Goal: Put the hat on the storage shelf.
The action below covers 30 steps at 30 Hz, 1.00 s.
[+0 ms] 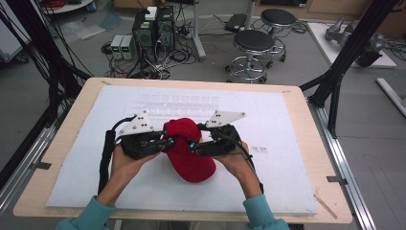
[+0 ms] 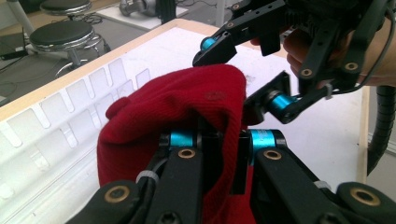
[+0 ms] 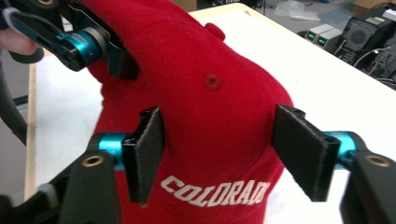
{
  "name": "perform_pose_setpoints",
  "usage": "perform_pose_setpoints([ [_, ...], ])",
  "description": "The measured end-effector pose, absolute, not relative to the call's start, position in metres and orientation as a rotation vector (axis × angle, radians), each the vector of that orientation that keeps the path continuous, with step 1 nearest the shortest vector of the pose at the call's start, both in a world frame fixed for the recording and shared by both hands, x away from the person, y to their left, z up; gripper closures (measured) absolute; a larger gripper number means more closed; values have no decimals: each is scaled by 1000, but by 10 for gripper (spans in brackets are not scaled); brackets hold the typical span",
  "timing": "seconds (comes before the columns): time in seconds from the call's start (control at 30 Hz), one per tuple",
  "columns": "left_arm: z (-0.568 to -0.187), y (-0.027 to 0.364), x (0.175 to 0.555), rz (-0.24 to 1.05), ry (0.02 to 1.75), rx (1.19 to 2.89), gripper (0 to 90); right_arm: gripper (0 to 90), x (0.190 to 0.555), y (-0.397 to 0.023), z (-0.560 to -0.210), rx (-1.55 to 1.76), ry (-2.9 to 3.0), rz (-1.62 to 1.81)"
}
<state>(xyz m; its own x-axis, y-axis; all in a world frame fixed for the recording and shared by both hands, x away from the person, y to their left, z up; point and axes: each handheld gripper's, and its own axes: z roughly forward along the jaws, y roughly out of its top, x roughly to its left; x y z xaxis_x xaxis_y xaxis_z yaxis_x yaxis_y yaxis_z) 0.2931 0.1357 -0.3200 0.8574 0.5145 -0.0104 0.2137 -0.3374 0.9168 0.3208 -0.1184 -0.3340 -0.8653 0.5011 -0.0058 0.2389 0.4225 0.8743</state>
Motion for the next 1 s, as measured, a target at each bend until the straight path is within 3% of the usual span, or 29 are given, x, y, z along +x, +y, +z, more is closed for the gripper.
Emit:
perform_pose_setpoints([
  [0.47,-320,136,295,337,547,1916,871,861,314,-112,-330,520,2466,1395],
  [0.7,-320,137,297,340,550,1906,855,881,313,-110,-330,521,2458,1397],
  [1.0,-320,142,302,329,696,1833,293,882,313,-110,-328,532,2437,1400],
])
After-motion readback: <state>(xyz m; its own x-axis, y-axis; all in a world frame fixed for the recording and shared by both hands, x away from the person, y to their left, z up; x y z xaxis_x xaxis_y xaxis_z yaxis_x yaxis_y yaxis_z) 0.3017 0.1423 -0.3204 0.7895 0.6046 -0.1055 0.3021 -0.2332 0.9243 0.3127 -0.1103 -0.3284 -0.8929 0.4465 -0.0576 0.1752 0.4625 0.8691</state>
